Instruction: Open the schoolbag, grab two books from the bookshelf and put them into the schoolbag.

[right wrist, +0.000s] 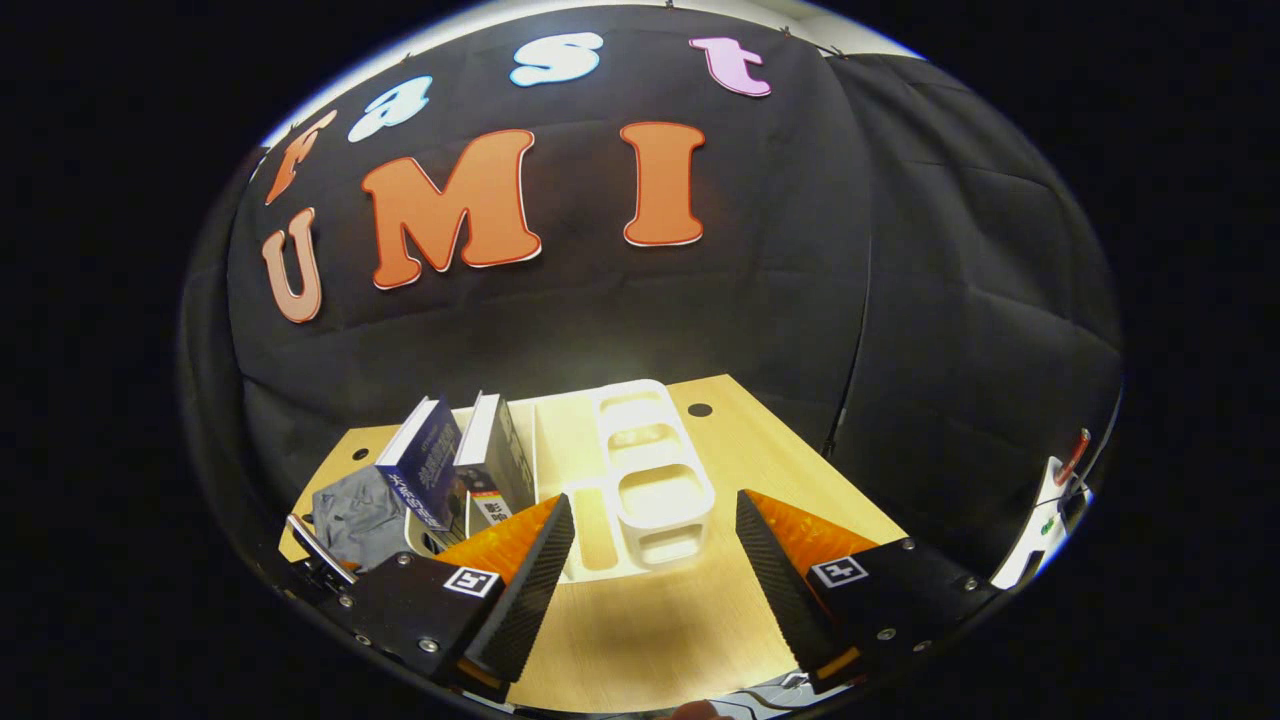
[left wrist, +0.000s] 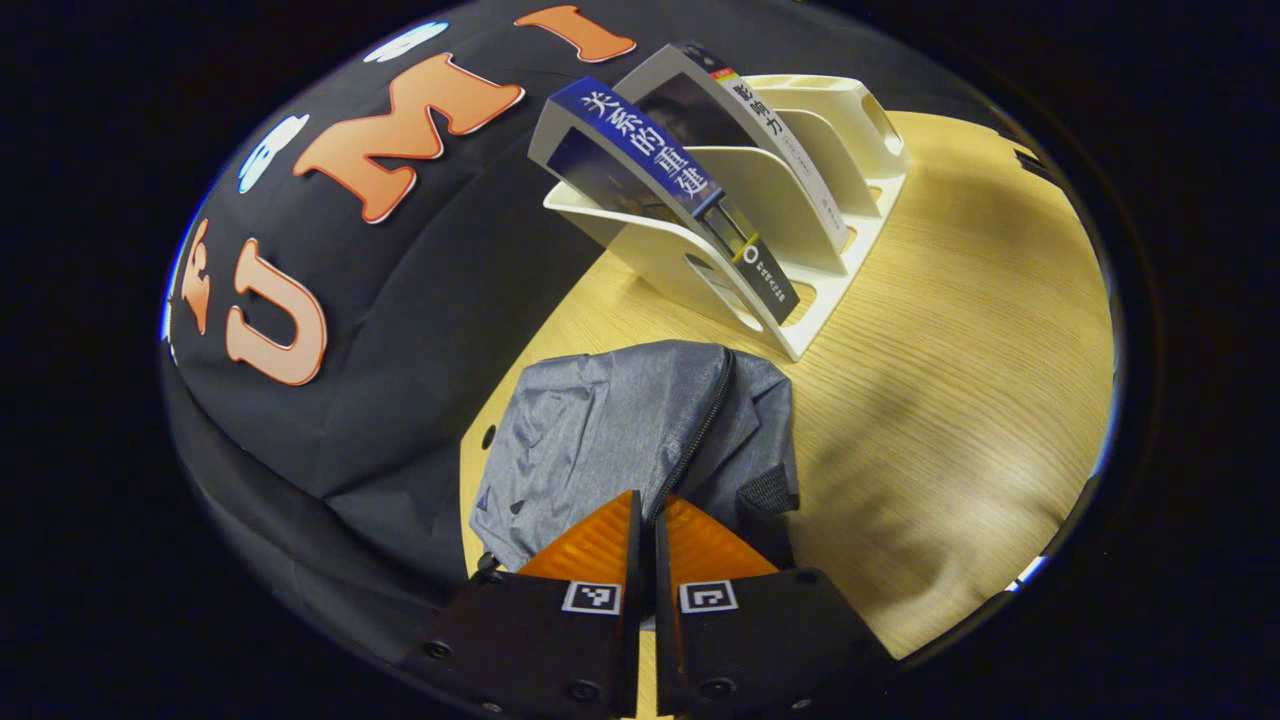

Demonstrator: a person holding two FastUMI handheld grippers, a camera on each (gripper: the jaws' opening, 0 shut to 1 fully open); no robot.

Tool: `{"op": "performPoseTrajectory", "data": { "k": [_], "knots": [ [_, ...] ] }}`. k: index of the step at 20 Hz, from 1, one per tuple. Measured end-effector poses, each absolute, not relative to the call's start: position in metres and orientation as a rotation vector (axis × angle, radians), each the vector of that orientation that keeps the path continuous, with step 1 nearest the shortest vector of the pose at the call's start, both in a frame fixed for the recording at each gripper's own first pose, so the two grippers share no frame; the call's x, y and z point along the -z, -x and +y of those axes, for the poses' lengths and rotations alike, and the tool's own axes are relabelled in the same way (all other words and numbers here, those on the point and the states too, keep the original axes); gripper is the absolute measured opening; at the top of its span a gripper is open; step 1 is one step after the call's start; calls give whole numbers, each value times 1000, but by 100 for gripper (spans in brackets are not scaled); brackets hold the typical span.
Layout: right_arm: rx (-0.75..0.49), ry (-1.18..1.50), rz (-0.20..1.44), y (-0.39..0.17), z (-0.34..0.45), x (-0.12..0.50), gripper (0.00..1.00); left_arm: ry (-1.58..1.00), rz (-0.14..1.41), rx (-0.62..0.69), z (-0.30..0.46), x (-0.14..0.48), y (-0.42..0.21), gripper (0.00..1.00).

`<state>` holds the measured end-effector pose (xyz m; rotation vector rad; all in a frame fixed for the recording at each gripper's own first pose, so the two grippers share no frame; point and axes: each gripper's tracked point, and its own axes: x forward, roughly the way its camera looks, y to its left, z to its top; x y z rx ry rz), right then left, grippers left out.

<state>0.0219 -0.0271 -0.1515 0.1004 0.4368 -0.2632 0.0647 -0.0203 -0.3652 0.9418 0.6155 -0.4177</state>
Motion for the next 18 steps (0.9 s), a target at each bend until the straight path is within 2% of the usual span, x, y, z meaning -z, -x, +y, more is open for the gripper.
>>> {"op": "performPoseTrajectory", "data": {
  "k": [1,2,4,5,7,8,9,12,18],
  "knots": [
    [264,-94,443,-23,-23,151,98,-928,646,437,-19,368,-61,7],
    [261,-90,450,-23,-17,150,97,-913,662,456,-20,366,-60,0],
    [244,-87,461,-25,-5,146,97,-896,739,491,-17,367,-59,7],
    [242,-84,472,-25,0,146,97,-883,763,522,-17,364,-60,1],
    [238,-88,489,-27,10,145,97,-844,802,573,-14,353,-62,1],
    [241,-99,486,-29,14,142,97,-819,820,598,-13,345,-64,7],
    [240,-115,483,-30,20,138,98,-800,837,615,-10,337,-67,1],
    [251,-174,470,-33,30,129,97,-738,856,660,-5,303,-80,1],
    [266,-167,464,-27,41,120,98,-631,832,661,15,235,-124,1]
  ]
}}
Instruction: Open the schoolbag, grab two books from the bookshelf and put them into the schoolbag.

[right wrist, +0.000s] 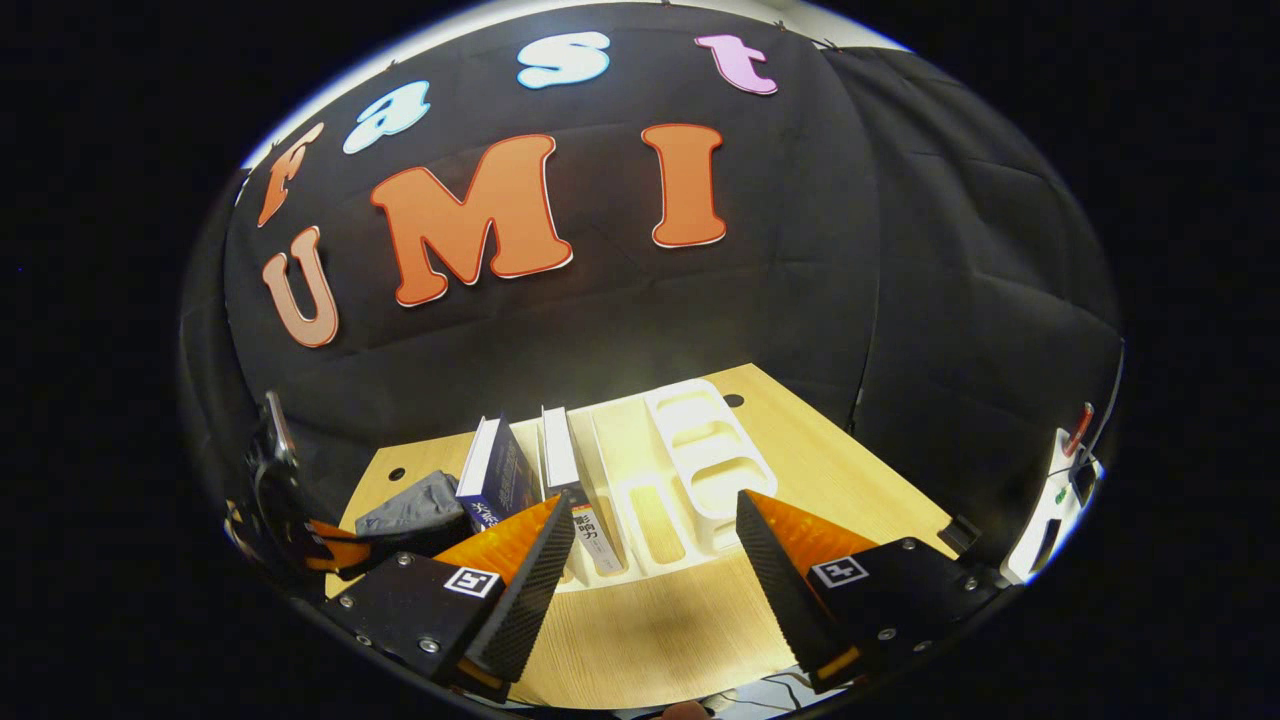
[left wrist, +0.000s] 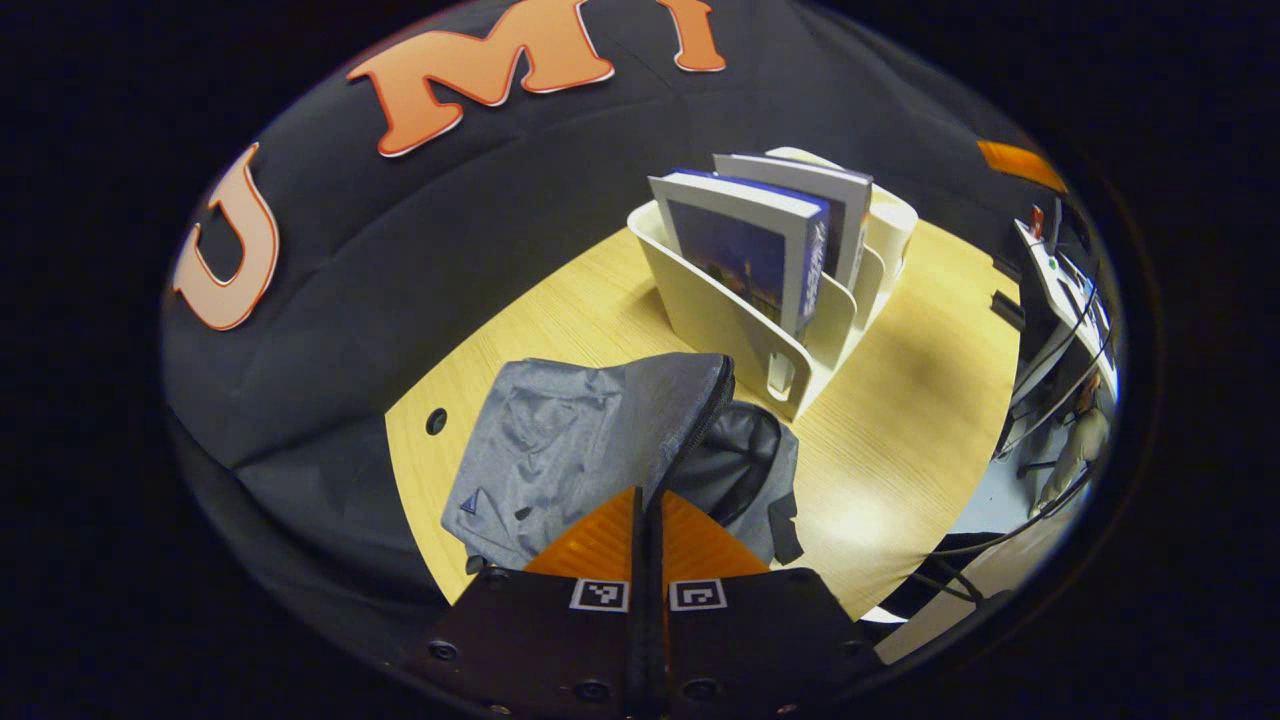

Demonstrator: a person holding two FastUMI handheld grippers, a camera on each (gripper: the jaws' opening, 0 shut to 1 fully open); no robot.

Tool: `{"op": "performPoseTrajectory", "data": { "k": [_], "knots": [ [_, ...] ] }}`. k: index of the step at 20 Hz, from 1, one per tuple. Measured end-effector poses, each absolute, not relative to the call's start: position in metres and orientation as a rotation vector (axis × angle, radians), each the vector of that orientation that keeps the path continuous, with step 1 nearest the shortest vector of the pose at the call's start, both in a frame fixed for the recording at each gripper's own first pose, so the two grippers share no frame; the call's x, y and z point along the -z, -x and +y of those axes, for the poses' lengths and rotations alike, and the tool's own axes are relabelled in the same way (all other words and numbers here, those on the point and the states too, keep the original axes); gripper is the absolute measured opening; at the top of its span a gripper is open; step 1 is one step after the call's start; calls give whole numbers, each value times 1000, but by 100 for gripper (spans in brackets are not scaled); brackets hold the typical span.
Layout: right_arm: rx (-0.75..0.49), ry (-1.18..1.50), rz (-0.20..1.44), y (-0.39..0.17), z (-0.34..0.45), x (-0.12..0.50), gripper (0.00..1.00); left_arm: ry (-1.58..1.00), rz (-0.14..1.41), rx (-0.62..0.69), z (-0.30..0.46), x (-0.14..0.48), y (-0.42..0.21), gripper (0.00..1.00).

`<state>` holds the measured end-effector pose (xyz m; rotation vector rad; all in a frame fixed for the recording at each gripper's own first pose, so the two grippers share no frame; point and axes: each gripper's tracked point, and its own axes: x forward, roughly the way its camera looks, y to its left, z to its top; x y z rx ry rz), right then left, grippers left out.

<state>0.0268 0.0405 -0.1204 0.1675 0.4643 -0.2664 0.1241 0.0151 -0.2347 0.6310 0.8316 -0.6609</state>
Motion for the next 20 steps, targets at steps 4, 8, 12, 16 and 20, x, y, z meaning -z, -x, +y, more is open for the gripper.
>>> {"op": "performPoseTrajectory", "data": {
  "k": [4,8,12,16,20],
  "knots": [
    [229,-174,482,-31,56,117,97,-638,817,648,26,209,-155,1],
    [186,-136,485,-41,73,107,97,-679,765,610,29,181,-194,1],
    [187,-99,495,-46,85,94,97,-632,736,624,23,159,-219,1],
    [170,-59,457,-65,100,56,97,-575,754,642,23,165,-225,0],
    [122,41,502,-95,119,21,97,-538,757,663,23,170,-221,1]
  ]
}}
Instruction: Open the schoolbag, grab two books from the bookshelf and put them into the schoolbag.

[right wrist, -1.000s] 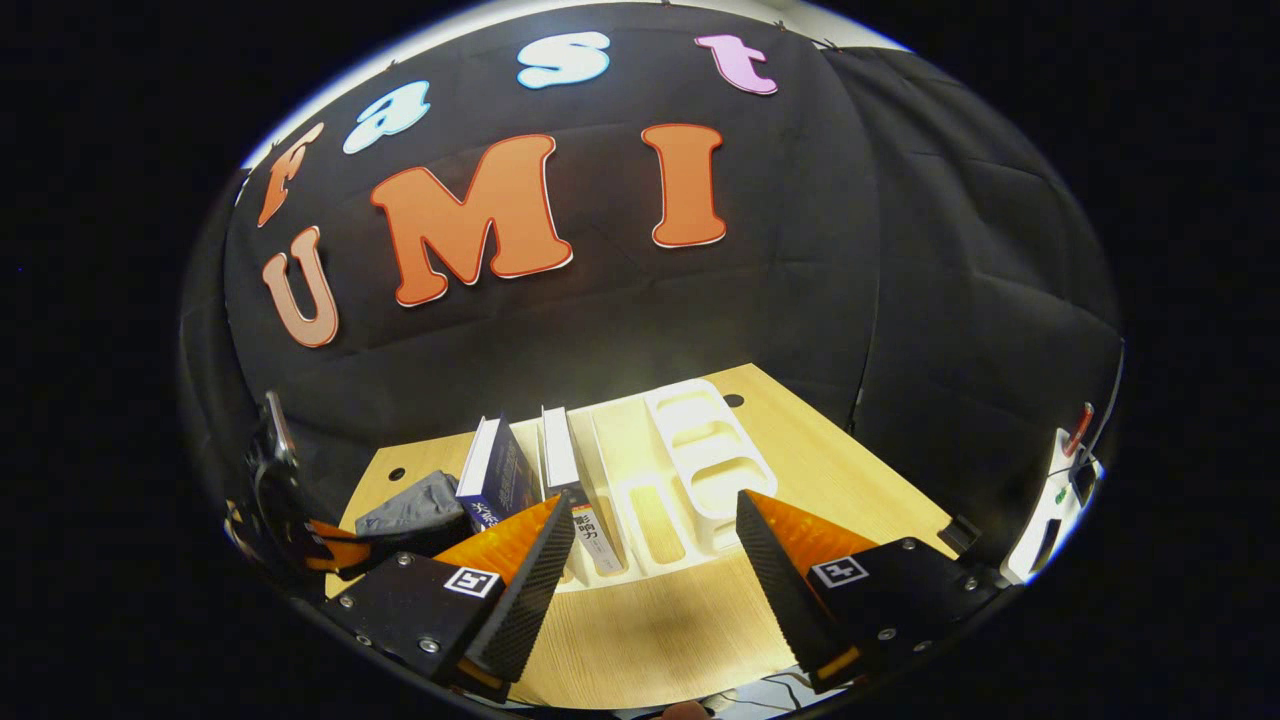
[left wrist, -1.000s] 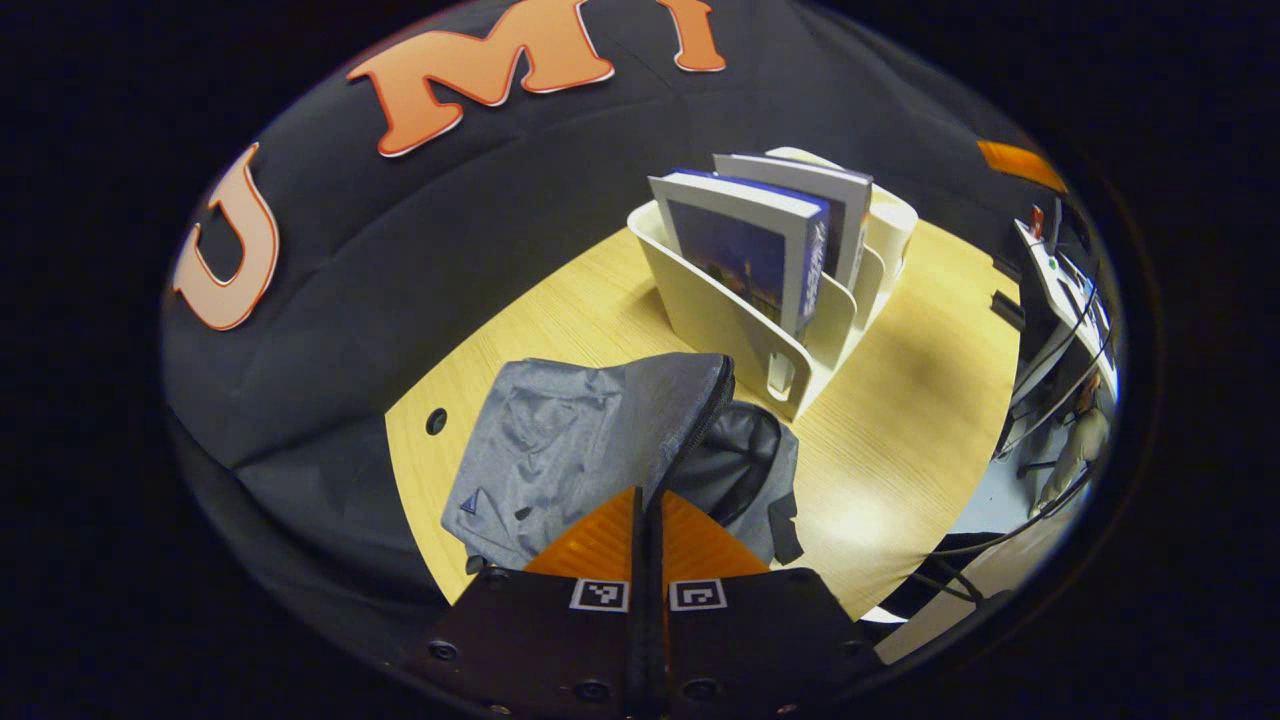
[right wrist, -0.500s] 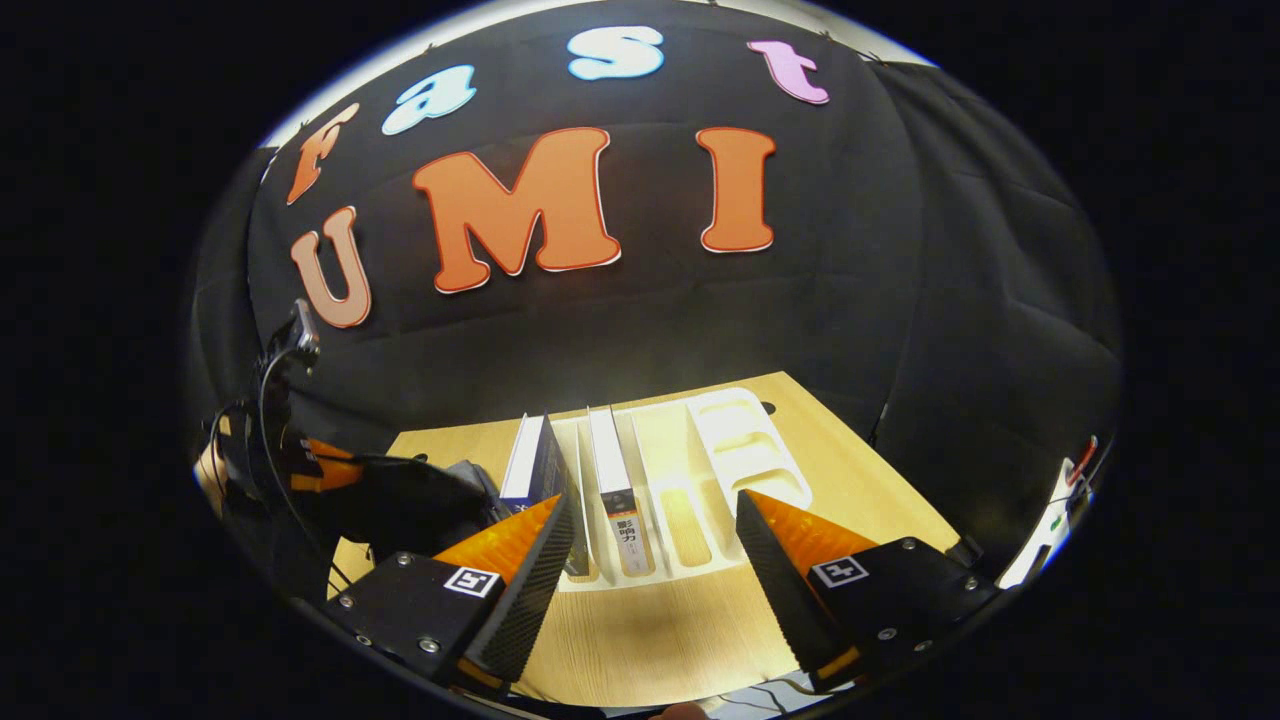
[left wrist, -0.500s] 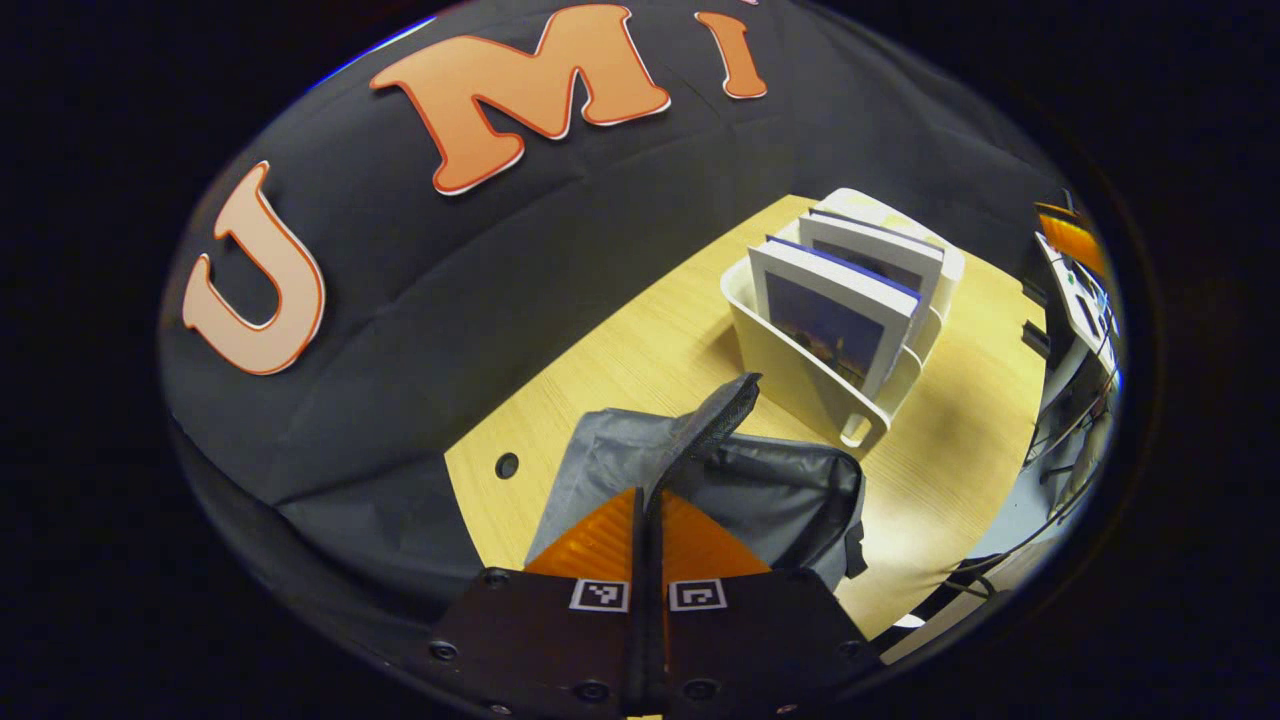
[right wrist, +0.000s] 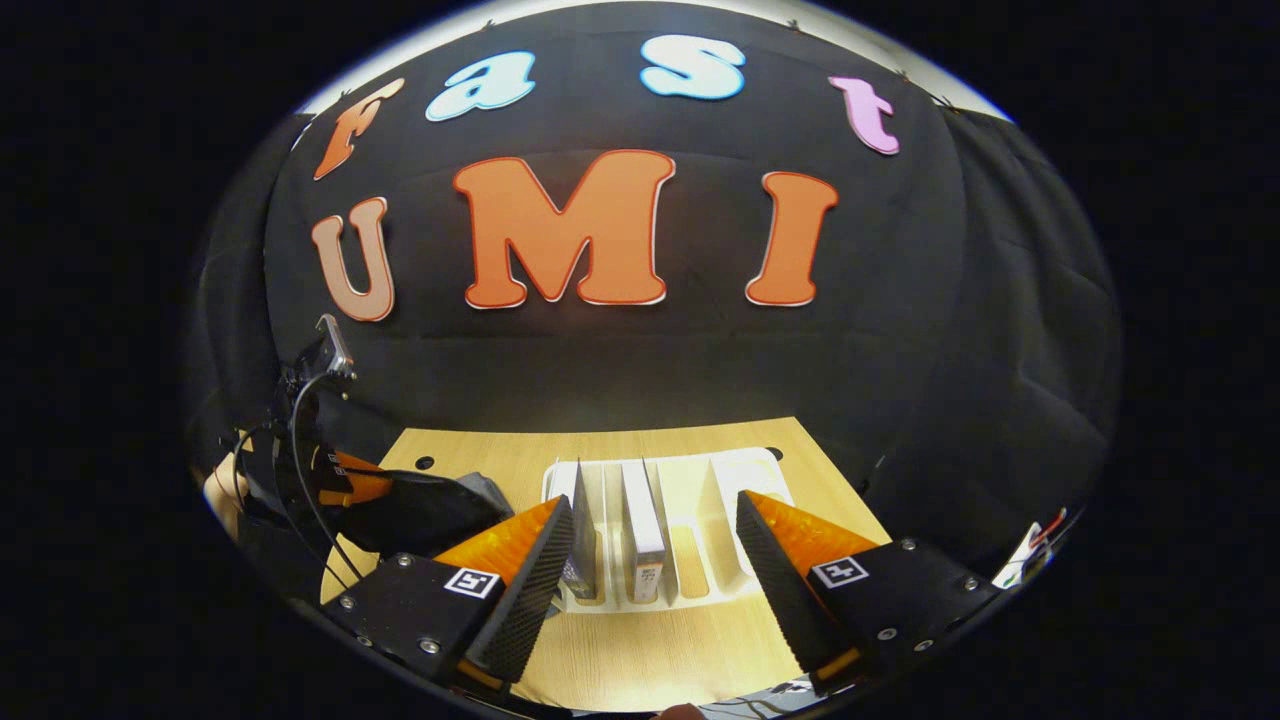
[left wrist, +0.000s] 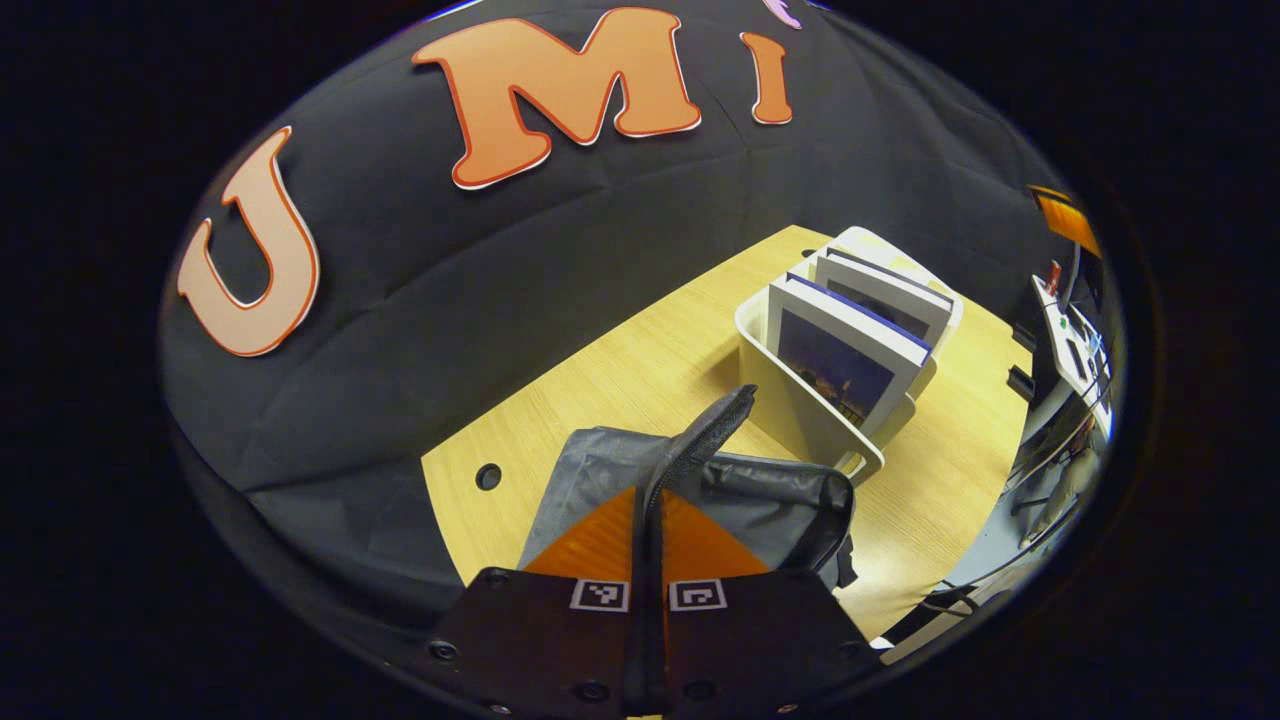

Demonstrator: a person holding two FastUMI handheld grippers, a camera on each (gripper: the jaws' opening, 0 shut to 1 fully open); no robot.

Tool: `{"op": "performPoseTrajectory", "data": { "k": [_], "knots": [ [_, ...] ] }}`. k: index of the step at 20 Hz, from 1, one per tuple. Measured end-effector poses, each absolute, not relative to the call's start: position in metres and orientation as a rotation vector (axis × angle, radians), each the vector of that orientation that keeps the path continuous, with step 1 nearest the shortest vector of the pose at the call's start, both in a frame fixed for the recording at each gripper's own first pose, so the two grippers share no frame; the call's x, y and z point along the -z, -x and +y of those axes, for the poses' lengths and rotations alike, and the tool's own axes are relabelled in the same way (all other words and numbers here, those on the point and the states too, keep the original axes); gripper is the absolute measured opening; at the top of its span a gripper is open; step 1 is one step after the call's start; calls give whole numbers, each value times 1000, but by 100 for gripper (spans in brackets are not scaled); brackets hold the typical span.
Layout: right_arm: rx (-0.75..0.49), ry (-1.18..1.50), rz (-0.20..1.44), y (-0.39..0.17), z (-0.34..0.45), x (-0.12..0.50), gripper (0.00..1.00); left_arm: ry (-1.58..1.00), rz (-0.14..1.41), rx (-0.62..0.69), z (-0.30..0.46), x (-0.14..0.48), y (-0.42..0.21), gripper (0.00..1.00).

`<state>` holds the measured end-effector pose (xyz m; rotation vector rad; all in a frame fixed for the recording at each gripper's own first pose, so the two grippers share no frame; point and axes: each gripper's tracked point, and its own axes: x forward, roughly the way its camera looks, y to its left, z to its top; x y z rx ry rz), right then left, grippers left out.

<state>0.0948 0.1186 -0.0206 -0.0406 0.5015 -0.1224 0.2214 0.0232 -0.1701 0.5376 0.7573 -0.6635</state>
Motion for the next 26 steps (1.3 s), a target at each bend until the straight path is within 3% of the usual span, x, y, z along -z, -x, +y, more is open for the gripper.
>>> {"op": "performPoseTrajectory", "data": {
  "k": [7,14,26],
  "knots": [
    [23,108,707,-165,163,22,98,-490,759,673,29,178,-218,1],
    [-28,46,1011,-205,193,98,98,-485,763,685,32,181,-221,1],
    [50,-39,1346,-223,193,220,99,-475,775,699,35,187,-231,1]
  ]
}}
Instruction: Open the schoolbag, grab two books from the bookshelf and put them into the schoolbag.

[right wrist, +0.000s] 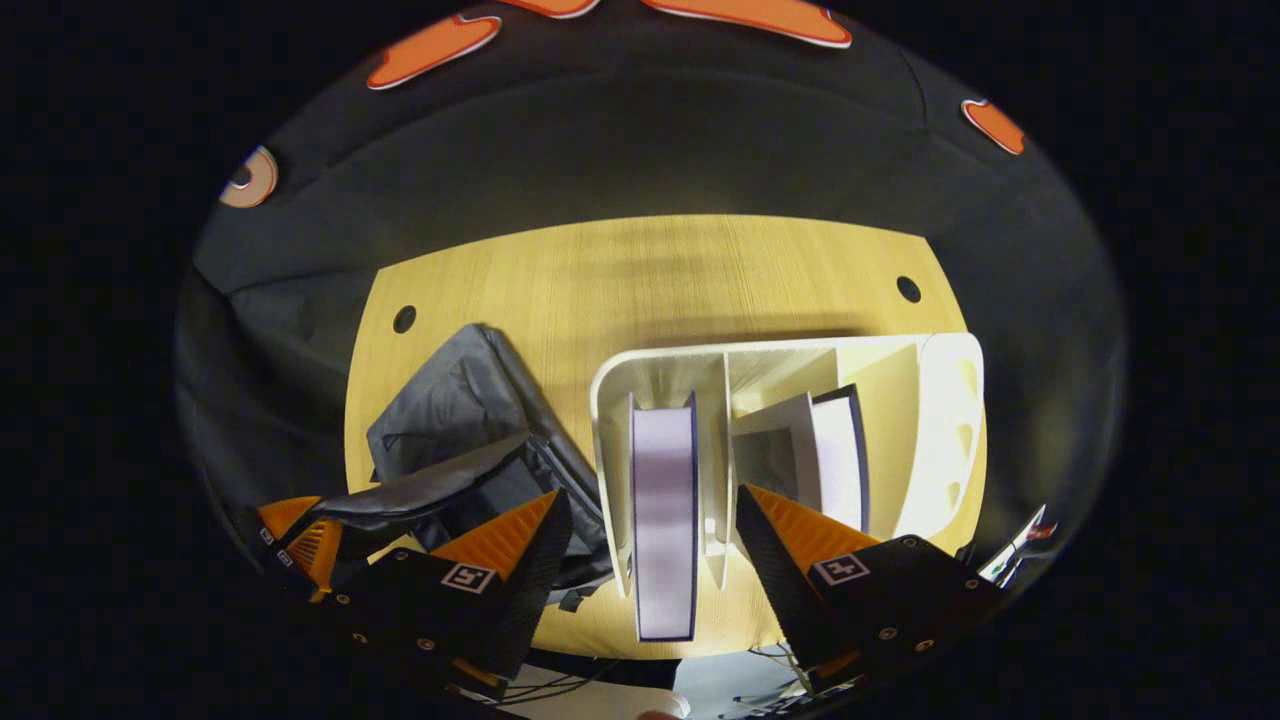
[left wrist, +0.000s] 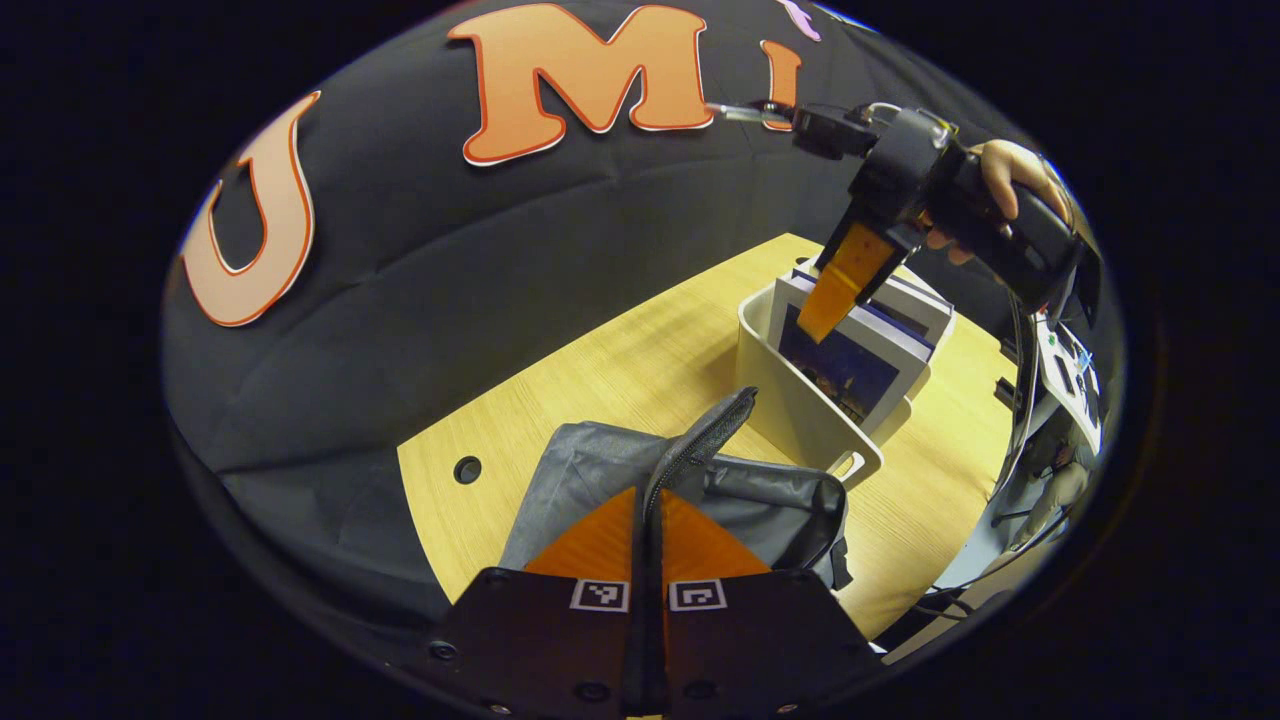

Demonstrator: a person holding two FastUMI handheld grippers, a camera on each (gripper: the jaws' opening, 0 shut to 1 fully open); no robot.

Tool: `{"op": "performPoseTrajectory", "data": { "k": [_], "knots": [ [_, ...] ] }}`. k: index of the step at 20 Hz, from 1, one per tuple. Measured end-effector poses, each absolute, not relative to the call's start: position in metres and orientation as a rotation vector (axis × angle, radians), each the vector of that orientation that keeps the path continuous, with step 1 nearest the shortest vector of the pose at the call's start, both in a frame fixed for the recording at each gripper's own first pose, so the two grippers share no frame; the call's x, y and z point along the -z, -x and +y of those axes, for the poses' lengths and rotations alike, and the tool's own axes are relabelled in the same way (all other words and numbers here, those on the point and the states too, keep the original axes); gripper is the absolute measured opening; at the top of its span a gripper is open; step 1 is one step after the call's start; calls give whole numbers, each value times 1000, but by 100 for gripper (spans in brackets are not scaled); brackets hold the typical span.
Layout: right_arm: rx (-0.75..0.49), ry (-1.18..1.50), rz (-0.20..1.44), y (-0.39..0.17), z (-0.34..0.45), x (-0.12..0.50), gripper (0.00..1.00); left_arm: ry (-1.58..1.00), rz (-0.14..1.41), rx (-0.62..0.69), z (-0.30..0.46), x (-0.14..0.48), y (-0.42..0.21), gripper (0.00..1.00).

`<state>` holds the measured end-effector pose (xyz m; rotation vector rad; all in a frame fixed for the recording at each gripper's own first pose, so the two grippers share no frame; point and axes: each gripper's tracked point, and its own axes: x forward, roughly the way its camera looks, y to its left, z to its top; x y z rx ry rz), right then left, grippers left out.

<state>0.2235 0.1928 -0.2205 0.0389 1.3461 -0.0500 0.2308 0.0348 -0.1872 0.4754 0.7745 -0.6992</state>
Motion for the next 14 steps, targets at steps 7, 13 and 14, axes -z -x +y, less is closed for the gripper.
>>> {"op": "performPoseTrajectory", "data": {
  "k": [7,13,14],
  "knots": [
    [70,-68,1415,-218,190,252,60,-474,784,698,32,187,-231,1],
    [92,-70,1435,-220,189,252,38,-466,795,694,32,188,-229,1],
    [94,-71,1437,-218,190,247,37,-460,794,693,31,187,-229,1]
  ]
}}
